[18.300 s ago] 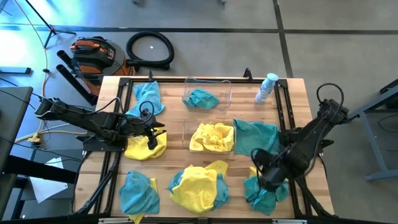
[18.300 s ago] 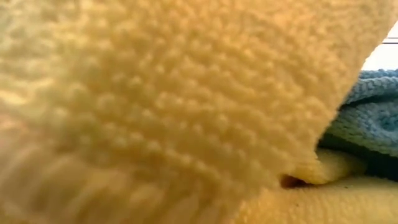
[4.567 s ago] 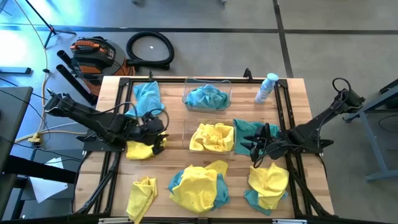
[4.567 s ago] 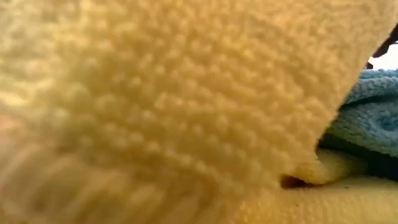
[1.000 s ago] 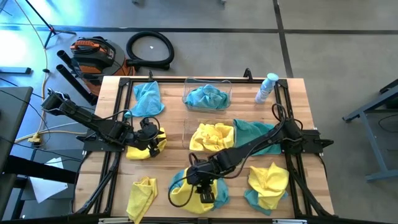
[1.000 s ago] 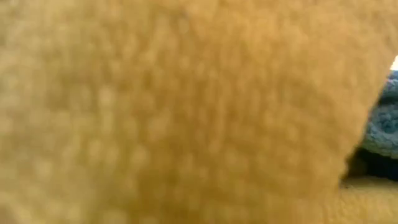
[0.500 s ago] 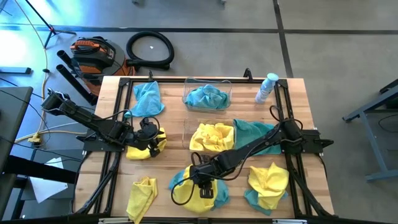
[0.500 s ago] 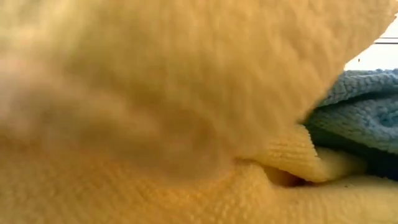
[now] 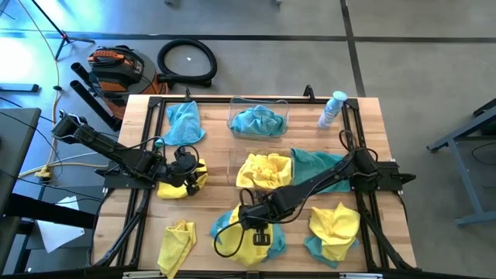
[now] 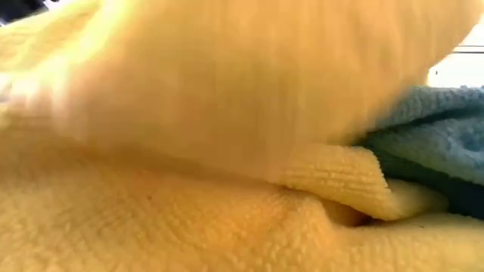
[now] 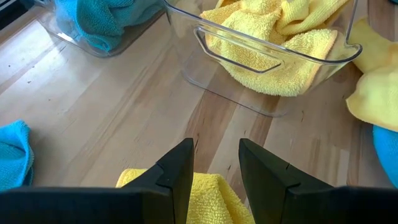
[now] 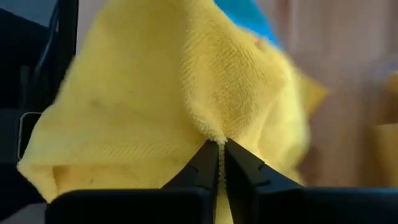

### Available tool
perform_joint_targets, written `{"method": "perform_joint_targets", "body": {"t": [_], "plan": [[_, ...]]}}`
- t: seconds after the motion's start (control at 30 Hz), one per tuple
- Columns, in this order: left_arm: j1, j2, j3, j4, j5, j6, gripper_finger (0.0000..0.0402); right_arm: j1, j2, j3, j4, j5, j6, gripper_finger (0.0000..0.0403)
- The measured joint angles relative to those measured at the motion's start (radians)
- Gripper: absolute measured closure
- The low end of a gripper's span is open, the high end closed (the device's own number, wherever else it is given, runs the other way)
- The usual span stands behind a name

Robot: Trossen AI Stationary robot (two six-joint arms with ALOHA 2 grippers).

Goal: Sort microfiber towel by color & place in baskets
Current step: Put the yellow towel into the bottom transparent bin

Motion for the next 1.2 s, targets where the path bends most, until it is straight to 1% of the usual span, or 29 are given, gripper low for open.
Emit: {"method": "perform_joint_targets", "body": {"t": [0.1, 0.23, 0.4, 0.57, 0.67, 0.73, 0.83, 0.9, 1.03, 1.13, 1.2], "plan": [[0.0, 0.0, 0.0, 0.0, 0.0, 0.0, 0.0284, 0.012, -0.031, 0.07, -0.087, 0.091, -0.043, 0.0399], [0.0, 0.0, 0.0, -0.002, 0.0, 0.002, 0.0284, 0.013, -0.083, 0.144, -0.184, 0.232, -0.082, 0.0396], [0.0, 0.0, 0.0, -0.002, 0.0, 0.005, 0.0284, -0.007, -0.162, 0.192, -0.258, 0.418, -0.129, 0.0399], [0.0, 0.0, 0.0, 0.0, 0.0, 0.007, 0.0284, -0.046, -0.259, 0.203, -0.27, 0.542, -0.179, 0.0401], [0.0, 0.0, 0.0, 0.0, 0.0, 0.008, 0.0284, -0.08, -0.314, 0.203, -0.251, 0.633, -0.221, 0.0401], [0.0, 0.0, 0.0, 0.0, 0.0, 0.008, 0.0284, -0.111, -0.344, 0.203, -0.227, 0.667, -0.256, 0.0402], [0.0, 0.0, 0.0, -0.001, 0.0, 0.008, 0.0284, -0.168, -0.381, 0.203, -0.153, 0.668, -0.308, 0.0402], [0.0, 0.0, 0.0, 0.0, -0.001, 0.008, 0.0284, -0.205, -0.396, 0.203, -0.092, 0.643, -0.351, 0.0402], [0.0, 0.0, 0.0, -0.001, -0.001, 0.009, 0.0284, -0.28, -0.397, 0.203, 0.004, 0.534, -0.396, 0.0402], [0.0, 0.0, 0.0, -0.003, -0.001, 0.013, 0.0284, -0.32, -0.377, 0.202, 0.044, 0.43, -0.378, 0.0402], [0.0, 0.0, 0.0, -0.005, -0.001, 0.012, 0.0284, -0.33, -0.353, 0.202, 0.038, 0.41, -0.376, 0.0402]]}}
